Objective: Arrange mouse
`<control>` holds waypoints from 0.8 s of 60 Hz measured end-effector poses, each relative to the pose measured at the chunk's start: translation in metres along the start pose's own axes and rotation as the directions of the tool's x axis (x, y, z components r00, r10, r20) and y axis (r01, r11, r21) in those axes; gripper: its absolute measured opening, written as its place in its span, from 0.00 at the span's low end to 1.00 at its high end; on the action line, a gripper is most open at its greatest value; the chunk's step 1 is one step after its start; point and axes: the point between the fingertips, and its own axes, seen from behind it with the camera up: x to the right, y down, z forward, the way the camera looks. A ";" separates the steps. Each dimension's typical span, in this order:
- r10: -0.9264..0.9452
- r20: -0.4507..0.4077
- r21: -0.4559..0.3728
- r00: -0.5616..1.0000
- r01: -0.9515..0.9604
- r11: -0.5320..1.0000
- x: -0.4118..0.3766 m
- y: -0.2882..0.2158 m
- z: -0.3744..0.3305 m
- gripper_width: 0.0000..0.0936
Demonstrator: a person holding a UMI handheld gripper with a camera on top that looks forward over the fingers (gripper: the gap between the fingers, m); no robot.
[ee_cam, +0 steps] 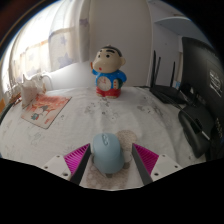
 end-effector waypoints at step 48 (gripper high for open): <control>0.004 0.052 0.096 0.999 -0.009 0.995 -0.102 -0.149 -0.024 0.48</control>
